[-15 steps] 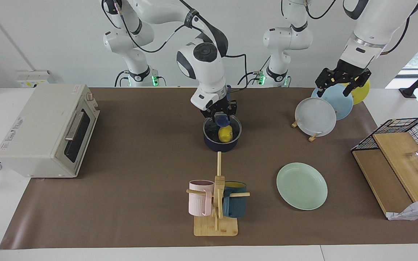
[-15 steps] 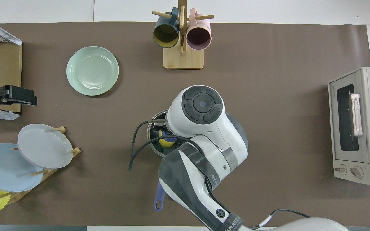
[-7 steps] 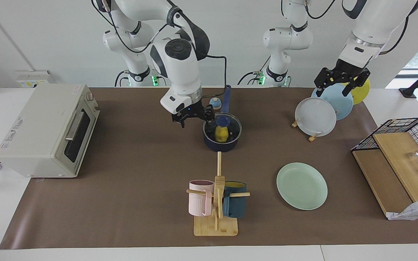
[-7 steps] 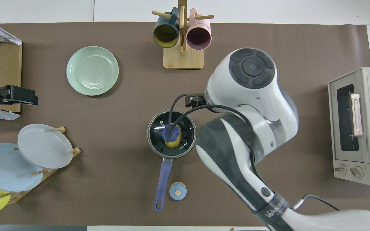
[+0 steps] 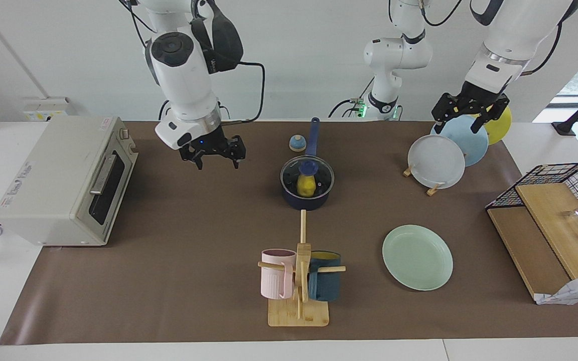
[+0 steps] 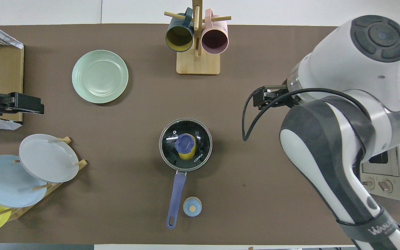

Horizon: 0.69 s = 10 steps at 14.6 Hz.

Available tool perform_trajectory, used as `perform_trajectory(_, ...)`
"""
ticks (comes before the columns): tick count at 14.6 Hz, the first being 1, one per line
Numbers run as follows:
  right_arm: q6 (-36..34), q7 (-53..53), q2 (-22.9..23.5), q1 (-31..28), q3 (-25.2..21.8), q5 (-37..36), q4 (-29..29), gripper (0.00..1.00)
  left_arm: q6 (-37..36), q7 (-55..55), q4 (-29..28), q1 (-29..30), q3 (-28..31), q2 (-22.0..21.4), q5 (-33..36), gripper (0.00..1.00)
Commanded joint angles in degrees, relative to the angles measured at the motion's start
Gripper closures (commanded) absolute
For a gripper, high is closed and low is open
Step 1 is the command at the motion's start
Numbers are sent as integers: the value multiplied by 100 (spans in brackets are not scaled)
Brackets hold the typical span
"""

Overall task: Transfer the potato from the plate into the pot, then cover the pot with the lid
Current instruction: 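Open the right gripper and draw it back from the pot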

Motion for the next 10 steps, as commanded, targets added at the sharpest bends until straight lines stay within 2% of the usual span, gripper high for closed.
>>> perform_trajectory(1, -318, -702, -349, -525, -111, 7, -42, 0, 24, 52, 75, 98, -86, 35, 15, 0)
perform_trajectory(4, -896, -923, -500, -569, -454, -186, 176, 0, 103, 96, -65, 107, -95, 35, 15, 0)
perform_trajectory(7, -977, -1758, -500, -596, -955, -213, 152, 0, 174, 368, -48, 177, -68, 61, 15, 0)
perform_trajectory(10, -1154, -1803, -780, -665, -1036, -213, -180, 0, 60, 368, -30, 282, -77, 79, 15, 0)
